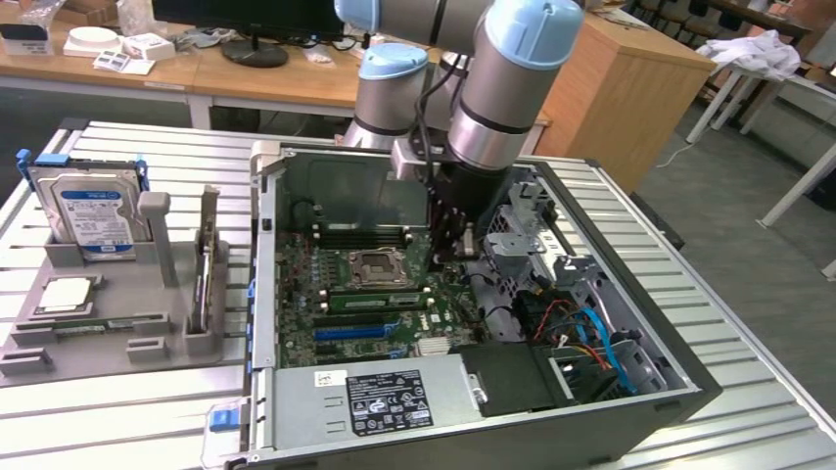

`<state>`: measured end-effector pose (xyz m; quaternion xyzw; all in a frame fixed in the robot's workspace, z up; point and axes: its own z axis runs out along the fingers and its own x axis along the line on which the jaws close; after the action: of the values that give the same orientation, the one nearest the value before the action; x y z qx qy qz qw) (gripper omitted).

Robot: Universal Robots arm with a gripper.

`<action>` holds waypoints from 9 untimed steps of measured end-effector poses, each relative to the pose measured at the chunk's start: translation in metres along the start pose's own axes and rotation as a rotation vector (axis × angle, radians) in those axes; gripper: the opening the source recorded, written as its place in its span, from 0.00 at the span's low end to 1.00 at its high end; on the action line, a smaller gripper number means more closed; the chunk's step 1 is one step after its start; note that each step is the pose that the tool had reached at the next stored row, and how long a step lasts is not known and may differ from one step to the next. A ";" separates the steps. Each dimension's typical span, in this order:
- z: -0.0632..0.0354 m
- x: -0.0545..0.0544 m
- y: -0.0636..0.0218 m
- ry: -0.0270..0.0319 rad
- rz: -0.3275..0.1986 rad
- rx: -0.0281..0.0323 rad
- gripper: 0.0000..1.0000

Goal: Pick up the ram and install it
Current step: 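Press down the ram until it locks into place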

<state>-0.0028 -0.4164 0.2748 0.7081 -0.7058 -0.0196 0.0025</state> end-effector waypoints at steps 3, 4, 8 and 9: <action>0.0029 0.000 -0.0001 0.0000 0.000 0.0000 0.11; 0.0039 0.000 -0.0001 -0.0001 0.000 0.0000 0.11; 0.0075 0.000 -0.0002 0.0000 0.000 0.0000 0.11; 0.0083 0.000 -0.0002 0.0000 0.000 0.0000 0.11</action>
<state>-0.0028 -0.4164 0.2665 0.7081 -0.7059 -0.0196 0.0025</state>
